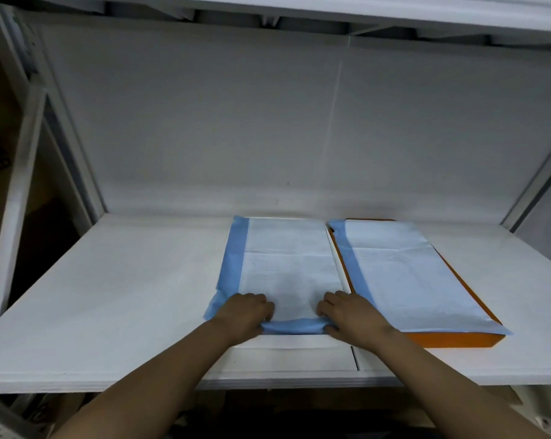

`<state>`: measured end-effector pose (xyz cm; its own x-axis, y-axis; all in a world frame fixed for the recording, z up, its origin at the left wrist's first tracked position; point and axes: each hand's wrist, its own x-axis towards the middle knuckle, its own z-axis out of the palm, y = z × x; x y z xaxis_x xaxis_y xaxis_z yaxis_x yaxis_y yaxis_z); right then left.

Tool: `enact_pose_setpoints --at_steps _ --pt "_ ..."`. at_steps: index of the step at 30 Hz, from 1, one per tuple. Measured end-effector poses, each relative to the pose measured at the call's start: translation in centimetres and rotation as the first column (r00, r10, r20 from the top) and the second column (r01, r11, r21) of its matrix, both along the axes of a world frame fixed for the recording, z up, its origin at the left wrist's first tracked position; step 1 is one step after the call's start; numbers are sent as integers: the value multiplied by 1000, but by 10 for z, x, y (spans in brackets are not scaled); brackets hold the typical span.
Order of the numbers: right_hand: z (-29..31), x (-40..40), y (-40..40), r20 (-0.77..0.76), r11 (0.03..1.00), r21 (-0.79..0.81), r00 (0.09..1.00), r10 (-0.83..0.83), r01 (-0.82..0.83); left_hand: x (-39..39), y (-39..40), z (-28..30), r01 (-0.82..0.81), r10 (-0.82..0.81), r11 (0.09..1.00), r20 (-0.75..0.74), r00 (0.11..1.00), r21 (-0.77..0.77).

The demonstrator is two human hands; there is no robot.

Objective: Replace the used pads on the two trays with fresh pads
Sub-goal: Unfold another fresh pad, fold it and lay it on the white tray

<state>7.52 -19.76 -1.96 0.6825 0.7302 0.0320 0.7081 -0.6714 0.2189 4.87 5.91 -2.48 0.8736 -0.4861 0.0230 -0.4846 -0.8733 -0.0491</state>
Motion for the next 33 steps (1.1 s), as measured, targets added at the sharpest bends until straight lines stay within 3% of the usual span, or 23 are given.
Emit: enact_pose_setpoints --at_steps 4,9,14,18,26,33 --pt "-4 -2 1 76 999 42 997 -19 16 2 -4 -5 3 -6 996 29 1000 93" --pt "-17 0 -2 3 993 69 996 -92 92 1 -15 -10 6 -11 998 67 998 66" --pt "-26 1 -3 -58 993 17 992 -115 116 -1 -17 -16 -125 123 992 -131 984 -11" --pt "-20 1 -4 -80 994 51 993 -89 94 2 -4 -17 -166 117 965 -233 965 -205" --pt "4 4 -11 -314 981 47 935 -163 186 5 11 -14 -236 84 903 -391 917 -359" --pt "6 -8 -3 -191 983 85 971 -147 166 1 10 -16 -219 60 894 -379 923 -391"
